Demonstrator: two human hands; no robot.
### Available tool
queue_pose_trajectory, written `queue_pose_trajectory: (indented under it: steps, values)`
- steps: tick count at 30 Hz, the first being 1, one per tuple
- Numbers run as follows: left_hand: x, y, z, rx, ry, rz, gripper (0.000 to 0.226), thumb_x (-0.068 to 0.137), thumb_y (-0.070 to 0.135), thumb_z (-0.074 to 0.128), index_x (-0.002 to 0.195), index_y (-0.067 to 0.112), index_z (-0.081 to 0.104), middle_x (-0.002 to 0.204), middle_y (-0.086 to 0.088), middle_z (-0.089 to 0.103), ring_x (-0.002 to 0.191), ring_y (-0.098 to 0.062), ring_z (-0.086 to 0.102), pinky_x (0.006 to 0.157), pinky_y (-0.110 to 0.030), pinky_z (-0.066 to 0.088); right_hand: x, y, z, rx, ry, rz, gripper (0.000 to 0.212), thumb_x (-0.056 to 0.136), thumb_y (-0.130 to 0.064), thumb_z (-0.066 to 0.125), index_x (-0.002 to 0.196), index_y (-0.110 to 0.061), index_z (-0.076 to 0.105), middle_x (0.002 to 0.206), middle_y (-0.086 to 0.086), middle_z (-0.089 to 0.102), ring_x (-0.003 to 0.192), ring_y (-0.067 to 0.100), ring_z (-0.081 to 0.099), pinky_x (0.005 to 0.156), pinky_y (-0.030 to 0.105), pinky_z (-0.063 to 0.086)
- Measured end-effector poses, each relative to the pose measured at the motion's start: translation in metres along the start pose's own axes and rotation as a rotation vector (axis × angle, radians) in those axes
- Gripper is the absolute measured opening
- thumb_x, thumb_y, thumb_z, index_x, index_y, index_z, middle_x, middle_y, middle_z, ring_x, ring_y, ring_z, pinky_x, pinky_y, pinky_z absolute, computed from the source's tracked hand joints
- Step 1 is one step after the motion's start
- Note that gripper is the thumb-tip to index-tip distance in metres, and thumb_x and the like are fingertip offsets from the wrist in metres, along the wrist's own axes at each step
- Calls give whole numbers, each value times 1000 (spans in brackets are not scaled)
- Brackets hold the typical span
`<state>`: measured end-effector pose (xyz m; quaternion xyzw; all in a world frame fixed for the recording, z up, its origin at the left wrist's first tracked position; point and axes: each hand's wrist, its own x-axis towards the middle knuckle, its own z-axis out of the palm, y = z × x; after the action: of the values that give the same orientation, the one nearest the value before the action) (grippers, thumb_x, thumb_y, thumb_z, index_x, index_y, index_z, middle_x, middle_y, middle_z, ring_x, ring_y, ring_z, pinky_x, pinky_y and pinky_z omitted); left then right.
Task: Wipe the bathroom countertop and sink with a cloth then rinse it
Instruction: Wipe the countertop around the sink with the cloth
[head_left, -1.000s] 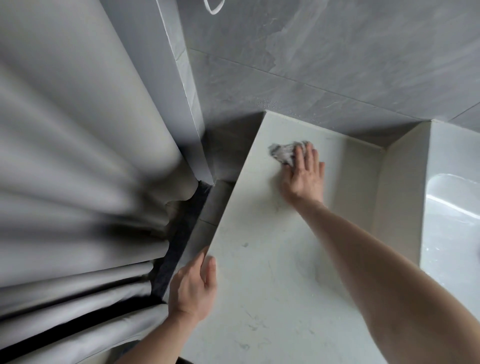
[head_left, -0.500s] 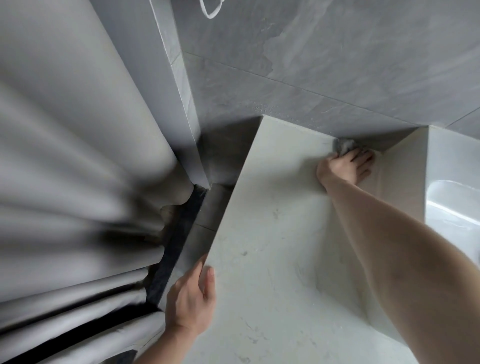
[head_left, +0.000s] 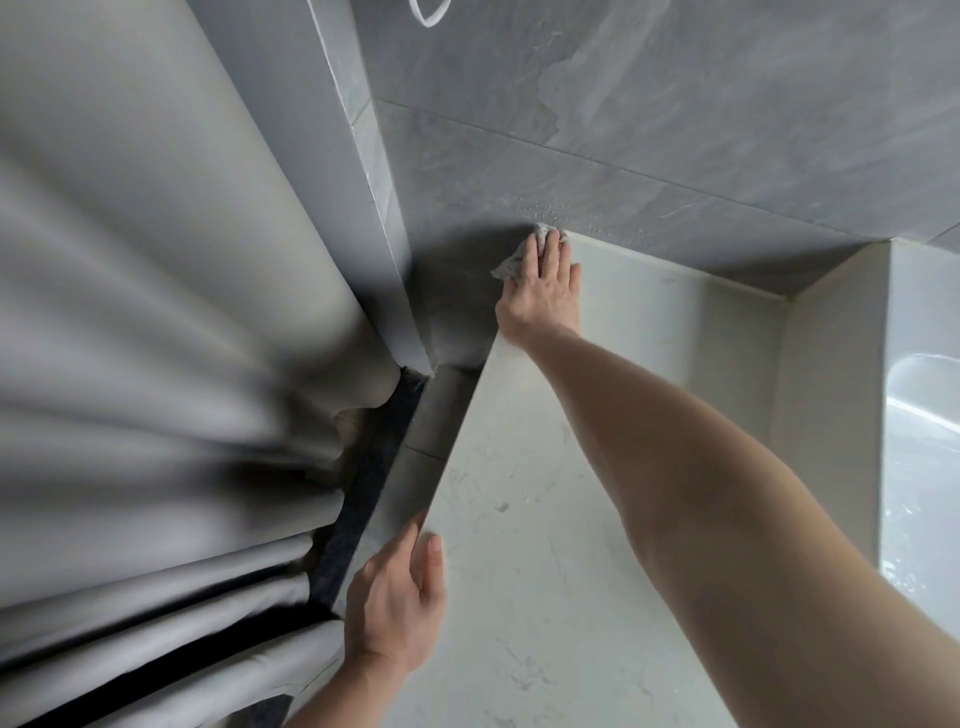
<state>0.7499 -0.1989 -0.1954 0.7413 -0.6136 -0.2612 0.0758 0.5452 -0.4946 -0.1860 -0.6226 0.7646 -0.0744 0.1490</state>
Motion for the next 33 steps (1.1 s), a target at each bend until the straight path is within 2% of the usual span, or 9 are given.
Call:
queue_pose_trajectory:
  steps: [2, 6, 10, 12, 15, 19, 21, 27, 33]
  values:
    - [-1, 0, 0, -9, 6, -3, 58, 96, 63, 21, 108, 21, 59, 97, 0, 72, 91, -25, 66, 71, -33, 42, -1, 23, -6, 0, -10, -27, 67, 107, -37, 27, 166, -14, 8, 175, 9, -3, 161, 26, -5, 130, 46, 1]
    - [-1, 5, -4, -22, 15, 4, 53, 95, 64, 21, 108, 29, 59, 97, 4, 73, 93, -25, 67, 73, -33, 47, -15, 94, -23, -8, 46, 89, 67, 107, -40, 30, 165, -13, 13, 174, 10, 4, 161, 27, 3, 128, 48, 5]
    - [0, 4, -3, -16, 9, 10, 57, 95, 63, 19, 112, 28, 62, 104, 3, 74, 98, -26, 67, 77, -34, 48, -46, 175, -36, -11, 169, 297, 66, 106, -35, 35, 163, -5, 20, 172, 18, 14, 159, 32, 12, 127, 50, 12]
    - [0, 3, -3, -16, 12, 8, 57, 96, 63, 20, 113, 29, 62, 106, 4, 74, 99, -25, 67, 78, -33, 48, -60, 206, -44, -5, 191, 392, 71, 102, -38, 29, 162, 0, 21, 171, 21, 16, 158, 34, 15, 128, 47, 12]
    - [0, 3, -2, -20, 6, 8, 54, 97, 62, 19, 113, 30, 60, 106, 5, 73, 99, -25, 67, 77, -33, 48, -65, 217, -46, 0, 192, 424, 83, 91, -42, 22, 161, 2, 23, 169, 25, 18, 156, 38, 18, 129, 42, 9]
    - [1, 6, -3, -20, 18, 18, 64, 95, 65, 15, 120, 29, 61, 112, 6, 73, 104, -26, 67, 83, -35, 51, -66, 167, -31, 95, 220, 536, 75, 96, -46, 37, 162, -12, 28, 172, 15, 16, 158, 36, 14, 126, 59, 7]
    - [1, 6, -3, -19, 17, 16, 66, 94, 65, 14, 123, 30, 62, 114, 6, 73, 105, -28, 67, 84, -36, 52, -73, 129, -17, 44, 169, 370, 73, 98, -48, 39, 164, -20, 24, 174, 10, 13, 159, 34, 10, 124, 62, 5]
    - [0, 8, -4, -2, 23, 23, 64, 94, 65, 16, 124, 30, 61, 113, 2, 74, 103, -34, 68, 84, -40, 54, -127, 33, 12, 35, 31, -107, 70, 103, -53, 33, 166, -28, 17, 175, -1, 6, 161, 27, 1, 128, 57, -1]
    - [0, 9, -4, 19, 38, 49, 55, 96, 60, 20, 124, 31, 58, 110, -2, 75, 97, -39, 67, 80, -41, 53, -191, 42, 22, -43, -45, -366, 66, 107, -52, 29, 166, -28, 12, 175, -3, 4, 162, 25, -4, 128, 55, 3]
